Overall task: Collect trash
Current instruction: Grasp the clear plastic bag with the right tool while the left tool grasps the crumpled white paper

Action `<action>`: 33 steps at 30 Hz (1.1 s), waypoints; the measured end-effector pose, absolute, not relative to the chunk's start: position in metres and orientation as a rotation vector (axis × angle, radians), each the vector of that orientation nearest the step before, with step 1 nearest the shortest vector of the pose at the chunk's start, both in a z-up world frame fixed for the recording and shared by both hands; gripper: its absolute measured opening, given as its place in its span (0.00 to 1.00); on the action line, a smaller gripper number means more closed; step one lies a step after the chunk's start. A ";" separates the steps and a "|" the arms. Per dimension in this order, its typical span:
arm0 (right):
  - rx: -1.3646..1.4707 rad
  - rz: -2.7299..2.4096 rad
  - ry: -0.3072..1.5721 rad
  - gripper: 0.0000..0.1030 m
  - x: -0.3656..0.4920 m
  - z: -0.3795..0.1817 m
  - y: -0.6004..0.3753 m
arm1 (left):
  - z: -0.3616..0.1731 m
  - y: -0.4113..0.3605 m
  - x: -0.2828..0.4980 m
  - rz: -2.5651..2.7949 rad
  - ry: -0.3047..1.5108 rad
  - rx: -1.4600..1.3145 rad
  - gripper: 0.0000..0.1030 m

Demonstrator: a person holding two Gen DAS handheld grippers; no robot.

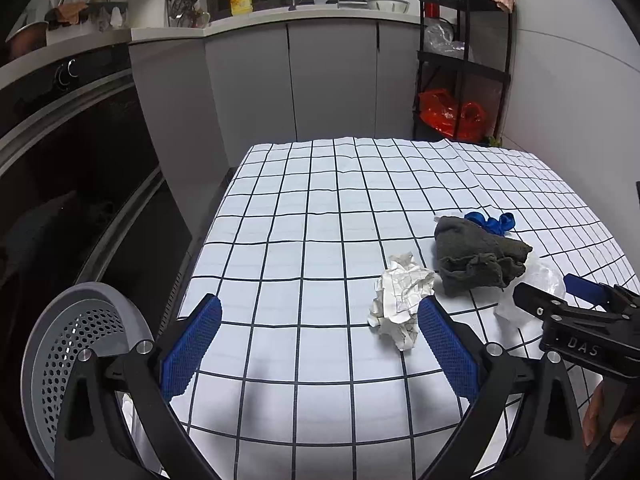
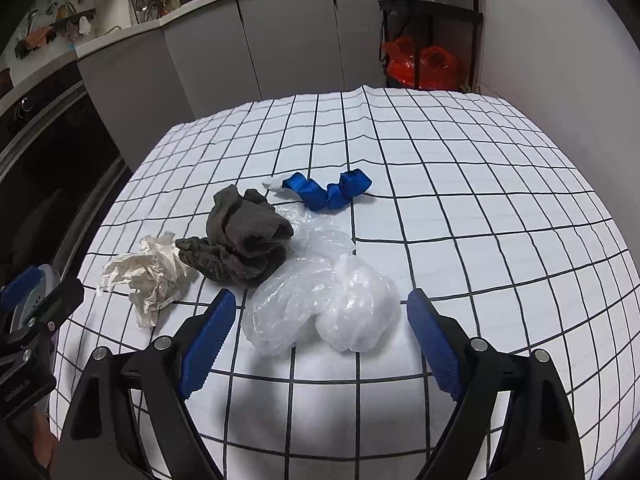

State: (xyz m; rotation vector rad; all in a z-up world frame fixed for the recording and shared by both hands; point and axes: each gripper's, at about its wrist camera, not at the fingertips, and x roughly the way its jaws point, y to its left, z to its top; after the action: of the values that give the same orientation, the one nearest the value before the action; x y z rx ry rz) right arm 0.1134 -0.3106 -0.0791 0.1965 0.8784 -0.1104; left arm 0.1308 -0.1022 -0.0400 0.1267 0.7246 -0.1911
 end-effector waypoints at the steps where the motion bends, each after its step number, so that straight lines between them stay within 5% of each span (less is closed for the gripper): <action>1: 0.195 -0.117 0.886 0.81 0.116 -0.081 -0.310 | -0.042 -0.103 0.132 -0.193 0.730 0.125 0.94; 9: 0.180 -0.148 0.907 0.80 0.125 -0.092 -0.308 | -0.048 -0.104 0.136 -0.205 0.748 0.129 0.94; 11: 0.178 -0.144 0.898 0.74 0.125 -0.091 -0.307 | -0.048 -0.103 0.136 -0.209 0.750 0.124 0.94; 13: 0.172 -0.136 0.903 0.56 0.125 -0.090 -0.306 | -0.048 -0.102 0.136 -0.210 0.751 0.121 0.94; 18: 0.182 -0.125 0.907 0.41 0.119 -0.085 -0.307 | -0.048 -0.104 0.134 -0.220 0.753 0.115 0.94; 33: 0.348 -0.208 0.742 0.38 0.071 -0.037 -0.350 | -0.054 -0.120 0.124 -0.261 0.765 0.140 0.94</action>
State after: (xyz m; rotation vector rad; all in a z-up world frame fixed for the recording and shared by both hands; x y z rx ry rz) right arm 0.0713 -0.3499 -0.0368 0.3480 0.7416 -0.2077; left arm 0.1243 -0.1203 -0.0538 0.1403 0.7652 -0.2606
